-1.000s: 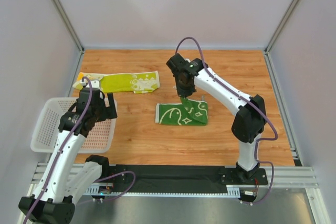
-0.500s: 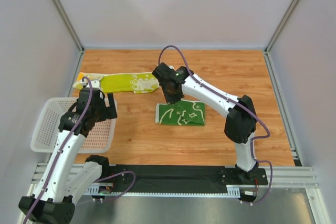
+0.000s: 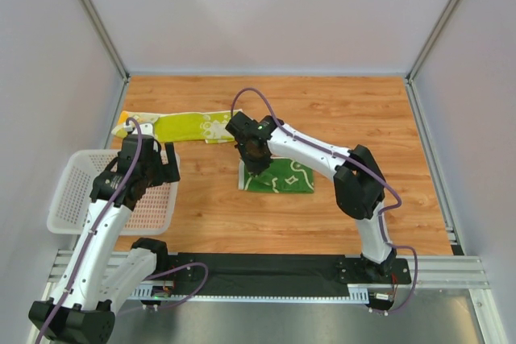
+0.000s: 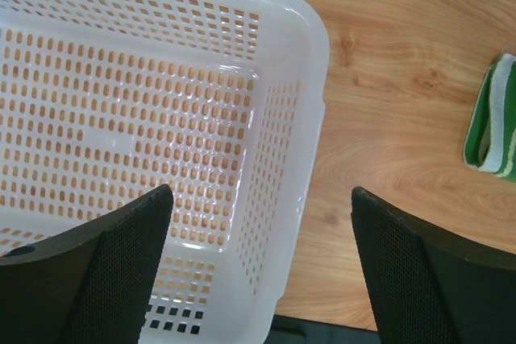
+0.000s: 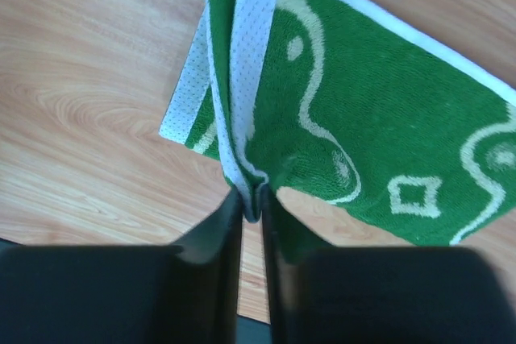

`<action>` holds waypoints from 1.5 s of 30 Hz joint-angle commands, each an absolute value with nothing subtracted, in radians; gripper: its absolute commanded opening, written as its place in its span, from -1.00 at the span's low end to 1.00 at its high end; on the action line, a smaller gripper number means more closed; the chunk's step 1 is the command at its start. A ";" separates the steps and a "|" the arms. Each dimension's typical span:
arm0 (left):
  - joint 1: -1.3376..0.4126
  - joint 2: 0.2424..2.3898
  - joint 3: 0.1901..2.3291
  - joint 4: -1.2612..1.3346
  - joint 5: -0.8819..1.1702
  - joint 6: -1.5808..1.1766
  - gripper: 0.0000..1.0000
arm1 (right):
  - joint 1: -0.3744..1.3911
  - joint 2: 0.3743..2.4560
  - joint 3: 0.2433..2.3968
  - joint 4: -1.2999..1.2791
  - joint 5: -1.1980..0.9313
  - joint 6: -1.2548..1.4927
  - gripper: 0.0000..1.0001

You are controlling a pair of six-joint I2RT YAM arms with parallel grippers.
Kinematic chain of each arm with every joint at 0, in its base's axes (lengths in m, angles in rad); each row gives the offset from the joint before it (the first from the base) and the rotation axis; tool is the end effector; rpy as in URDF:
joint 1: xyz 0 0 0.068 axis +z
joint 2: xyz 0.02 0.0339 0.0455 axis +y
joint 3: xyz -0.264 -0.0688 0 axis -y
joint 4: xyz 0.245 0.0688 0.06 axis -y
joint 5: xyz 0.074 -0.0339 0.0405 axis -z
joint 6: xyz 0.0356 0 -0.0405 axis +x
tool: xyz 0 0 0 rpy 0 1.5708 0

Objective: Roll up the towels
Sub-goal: Fold the towel

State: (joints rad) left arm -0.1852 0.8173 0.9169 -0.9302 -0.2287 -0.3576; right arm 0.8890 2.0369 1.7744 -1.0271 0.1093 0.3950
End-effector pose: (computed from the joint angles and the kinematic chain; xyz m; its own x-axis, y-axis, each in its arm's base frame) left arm 0.1494 -0.0198 0.3099 -0.6900 -0.2176 -0.6904 -0.2268 0.9707 -0.0793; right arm 0.2684 0.3246 0.2386 -0.8485 -0.4384 -0.2965 -0.4618 0.8869 0.0101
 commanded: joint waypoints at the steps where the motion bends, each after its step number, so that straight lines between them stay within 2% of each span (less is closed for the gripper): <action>1: -0.179 0.810 0.930 -0.923 -0.244 -0.368 0.93 | 0.900 2.054 1.755 -0.965 0.017 0.356 -0.61; 3: -0.179 0.810 0.930 -0.923 -0.247 -0.368 0.94 | 0.913 2.062 1.759 -0.954 -0.027 0.344 -0.40; 4: -0.179 0.810 0.930 -0.923 -0.247 -0.367 0.93 | 0.916 2.063 1.769 -0.951 -0.037 0.335 -0.21; 6: -0.179 0.815 0.930 -0.922 -0.245 -0.368 0.93 | 0.919 2.065 1.781 -0.943 -0.057 0.330 -0.09; 7: -0.179 0.815 0.930 -0.922 -0.245 -0.367 0.94 | 0.919 2.059 1.787 -0.945 -0.064 0.330 0.06; 10: -0.179 0.827 0.937 -0.922 -0.229 -0.362 0.91 | 0.916 2.024 1.799 -0.936 -0.068 0.324 0.28; 13: -0.179 0.853 0.960 -0.923 -0.161 -0.350 0.84 | 0.894 1.965 1.773 -0.937 -0.066 0.336 0.31; 16: -0.189 0.899 0.997 -0.922 -0.097 -0.356 0.83 | 0.824 1.908 1.685 -0.931 -0.086 0.382 0.29; 23: -0.330 1.064 1.103 -0.858 0.052 -0.383 0.79 | 0.612 1.724 1.361 -0.847 -0.152 0.426 0.15; 24: -0.347 1.127 1.112 -0.839 0.070 -0.387 0.74 | 0.594 1.712 1.333 -0.842 -0.184 0.428 0.09; 27: -0.440 1.253 1.163 -0.807 0.121 -0.403 0.66 | 0.513 1.703 1.243 -0.810 -0.239 0.457 -0.23; 29: -0.462 1.311 1.178 -0.786 0.156 -0.425 0.66 | 0.491 1.694 1.215 -0.796 -0.259 0.466 -0.31; 32: -0.485 1.434 1.192 -0.723 0.222 -0.454 0.57 | 0.471 1.687 1.180 -0.781 -0.275 0.471 -0.37; 41: -0.551 1.609 1.250 -0.715 0.238 -0.466 0.54 | 0.422 1.716 1.080 -0.765 -0.249 0.457 -0.44; 45: -0.575 1.634 1.215 -0.704 0.232 -0.479 0.39 | 0.394 1.730 1.048 -0.759 -0.252 0.440 -0.46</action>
